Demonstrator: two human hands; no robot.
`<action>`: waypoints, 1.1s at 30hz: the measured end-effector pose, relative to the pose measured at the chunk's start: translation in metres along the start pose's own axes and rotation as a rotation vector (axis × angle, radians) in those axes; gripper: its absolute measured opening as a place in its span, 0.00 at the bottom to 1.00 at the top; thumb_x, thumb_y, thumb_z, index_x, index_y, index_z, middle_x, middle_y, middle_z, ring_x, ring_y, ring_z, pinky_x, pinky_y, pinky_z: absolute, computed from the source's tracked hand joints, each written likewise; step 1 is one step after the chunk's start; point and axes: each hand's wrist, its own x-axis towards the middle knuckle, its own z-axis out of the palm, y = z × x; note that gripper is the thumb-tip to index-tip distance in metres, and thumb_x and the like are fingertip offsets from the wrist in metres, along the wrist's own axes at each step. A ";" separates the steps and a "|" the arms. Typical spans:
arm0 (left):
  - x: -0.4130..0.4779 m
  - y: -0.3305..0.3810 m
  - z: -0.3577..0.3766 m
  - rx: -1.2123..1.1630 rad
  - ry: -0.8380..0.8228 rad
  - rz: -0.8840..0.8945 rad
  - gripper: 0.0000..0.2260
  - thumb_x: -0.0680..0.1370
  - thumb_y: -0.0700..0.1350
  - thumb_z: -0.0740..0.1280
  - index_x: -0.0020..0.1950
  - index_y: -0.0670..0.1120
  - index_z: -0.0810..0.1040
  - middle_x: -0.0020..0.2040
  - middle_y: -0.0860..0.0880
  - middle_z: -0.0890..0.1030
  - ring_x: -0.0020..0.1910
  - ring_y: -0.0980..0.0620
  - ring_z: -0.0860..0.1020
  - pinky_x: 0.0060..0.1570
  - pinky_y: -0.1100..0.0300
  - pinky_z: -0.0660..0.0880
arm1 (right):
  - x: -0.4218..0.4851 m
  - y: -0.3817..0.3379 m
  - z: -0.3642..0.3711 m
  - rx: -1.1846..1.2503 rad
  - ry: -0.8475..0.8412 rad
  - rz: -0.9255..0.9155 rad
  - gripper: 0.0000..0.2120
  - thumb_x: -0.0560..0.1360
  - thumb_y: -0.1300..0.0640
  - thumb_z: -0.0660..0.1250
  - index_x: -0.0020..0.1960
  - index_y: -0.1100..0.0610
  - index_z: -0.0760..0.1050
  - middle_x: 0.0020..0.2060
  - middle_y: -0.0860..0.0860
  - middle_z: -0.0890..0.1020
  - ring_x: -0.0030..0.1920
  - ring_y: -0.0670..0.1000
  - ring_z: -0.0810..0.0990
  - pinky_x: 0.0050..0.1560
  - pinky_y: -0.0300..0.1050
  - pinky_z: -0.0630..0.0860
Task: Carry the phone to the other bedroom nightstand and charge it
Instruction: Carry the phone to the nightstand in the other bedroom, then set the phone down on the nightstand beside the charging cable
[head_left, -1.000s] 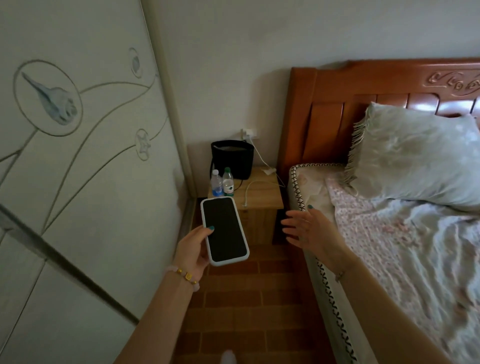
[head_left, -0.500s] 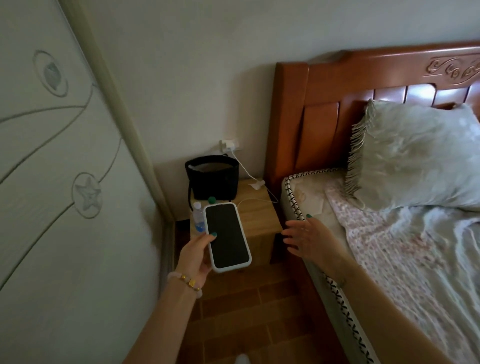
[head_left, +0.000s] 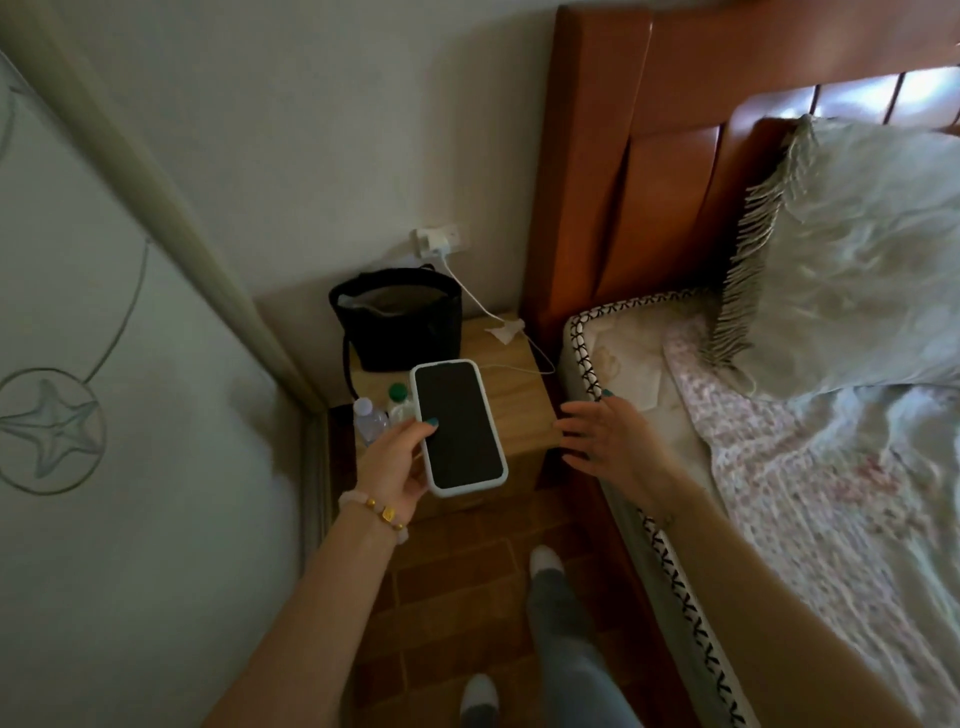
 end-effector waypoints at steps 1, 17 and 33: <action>0.008 0.001 0.007 0.015 0.007 -0.002 0.10 0.74 0.41 0.65 0.55 0.45 0.76 0.56 0.42 0.78 0.56 0.43 0.77 0.51 0.49 0.77 | 0.011 -0.004 -0.003 -0.004 -0.010 0.011 0.22 0.79 0.44 0.51 0.55 0.56 0.78 0.46 0.52 0.85 0.49 0.52 0.82 0.49 0.49 0.76; 0.167 -0.026 0.106 -0.078 0.258 -0.237 0.13 0.77 0.37 0.61 0.61 0.42 0.74 0.52 0.44 0.78 0.45 0.49 0.77 0.41 0.56 0.76 | 0.202 -0.055 -0.057 -0.099 -0.102 0.255 0.21 0.81 0.46 0.48 0.57 0.55 0.75 0.53 0.54 0.82 0.54 0.54 0.80 0.50 0.48 0.76; 0.306 -0.100 0.085 -0.045 0.272 -0.325 0.09 0.77 0.38 0.61 0.55 0.44 0.75 0.44 0.47 0.79 0.44 0.50 0.78 0.40 0.58 0.75 | 0.316 0.039 -0.068 -0.123 -0.005 0.391 0.18 0.80 0.49 0.52 0.59 0.55 0.75 0.56 0.53 0.80 0.53 0.52 0.80 0.50 0.47 0.76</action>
